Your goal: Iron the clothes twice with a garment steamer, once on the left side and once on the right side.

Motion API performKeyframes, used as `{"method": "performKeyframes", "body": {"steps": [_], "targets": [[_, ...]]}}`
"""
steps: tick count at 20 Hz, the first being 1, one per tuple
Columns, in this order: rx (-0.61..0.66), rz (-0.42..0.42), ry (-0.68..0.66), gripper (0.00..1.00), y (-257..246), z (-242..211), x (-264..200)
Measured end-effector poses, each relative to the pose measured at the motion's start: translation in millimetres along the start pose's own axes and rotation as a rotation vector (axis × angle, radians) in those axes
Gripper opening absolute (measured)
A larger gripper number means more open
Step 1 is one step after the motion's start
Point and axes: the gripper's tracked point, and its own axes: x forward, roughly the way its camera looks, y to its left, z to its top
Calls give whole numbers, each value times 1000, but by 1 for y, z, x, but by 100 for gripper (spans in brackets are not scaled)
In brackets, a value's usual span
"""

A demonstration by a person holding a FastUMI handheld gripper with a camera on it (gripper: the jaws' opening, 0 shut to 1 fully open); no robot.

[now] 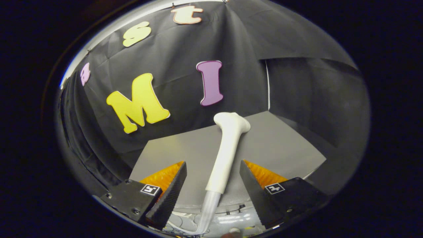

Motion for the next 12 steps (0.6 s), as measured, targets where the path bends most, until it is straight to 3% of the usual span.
{"method": "performKeyframes", "body": {"steps": [7, 10, 12], "targets": [[41, -13, 148, 98, -11, 2, 58], [41, -48, 183, 92, -14, 1, 68], [48, -53, 207, 83, -12, -5, 75]]}}
